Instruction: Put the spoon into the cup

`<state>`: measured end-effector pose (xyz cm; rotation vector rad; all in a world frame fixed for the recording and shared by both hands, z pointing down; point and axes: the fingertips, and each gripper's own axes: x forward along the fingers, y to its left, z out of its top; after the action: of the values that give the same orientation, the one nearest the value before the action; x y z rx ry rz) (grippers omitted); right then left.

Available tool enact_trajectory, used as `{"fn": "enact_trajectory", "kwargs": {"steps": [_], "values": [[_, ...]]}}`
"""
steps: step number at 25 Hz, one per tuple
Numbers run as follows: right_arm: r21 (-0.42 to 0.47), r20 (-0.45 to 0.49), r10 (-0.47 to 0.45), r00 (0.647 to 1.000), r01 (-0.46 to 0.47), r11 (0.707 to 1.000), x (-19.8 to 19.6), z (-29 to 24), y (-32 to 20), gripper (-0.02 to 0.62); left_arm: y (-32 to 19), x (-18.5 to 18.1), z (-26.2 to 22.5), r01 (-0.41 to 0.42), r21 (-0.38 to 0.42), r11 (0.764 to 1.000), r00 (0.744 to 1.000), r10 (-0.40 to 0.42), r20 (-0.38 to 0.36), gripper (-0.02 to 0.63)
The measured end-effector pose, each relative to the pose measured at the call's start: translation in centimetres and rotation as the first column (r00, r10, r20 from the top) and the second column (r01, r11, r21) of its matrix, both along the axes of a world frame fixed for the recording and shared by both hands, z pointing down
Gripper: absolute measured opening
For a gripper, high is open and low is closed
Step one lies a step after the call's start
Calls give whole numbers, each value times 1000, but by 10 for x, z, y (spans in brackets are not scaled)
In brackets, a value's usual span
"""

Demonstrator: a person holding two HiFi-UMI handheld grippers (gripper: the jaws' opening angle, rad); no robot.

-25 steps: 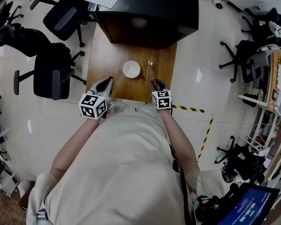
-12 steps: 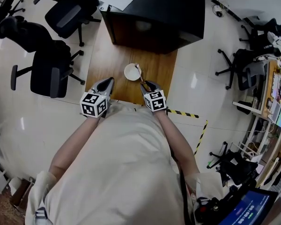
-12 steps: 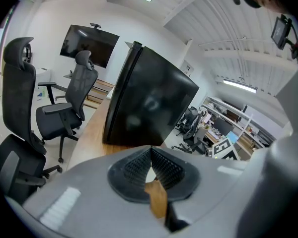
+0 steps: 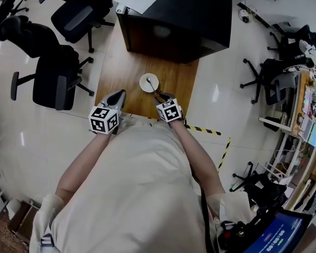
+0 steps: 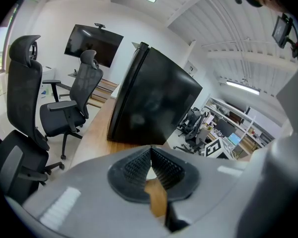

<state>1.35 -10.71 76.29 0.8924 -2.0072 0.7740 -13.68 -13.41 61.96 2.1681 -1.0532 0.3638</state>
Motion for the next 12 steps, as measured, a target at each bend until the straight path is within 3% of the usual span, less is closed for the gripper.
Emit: {"fn": "enact_trajectory", "kwargs": {"steps": [12], "values": [[-51, -25, -20, 999, 19, 999, -5, 13, -7, 127, 7, -7, 5, 2, -11, 1000, 1000, -1, 13, -23]]}}
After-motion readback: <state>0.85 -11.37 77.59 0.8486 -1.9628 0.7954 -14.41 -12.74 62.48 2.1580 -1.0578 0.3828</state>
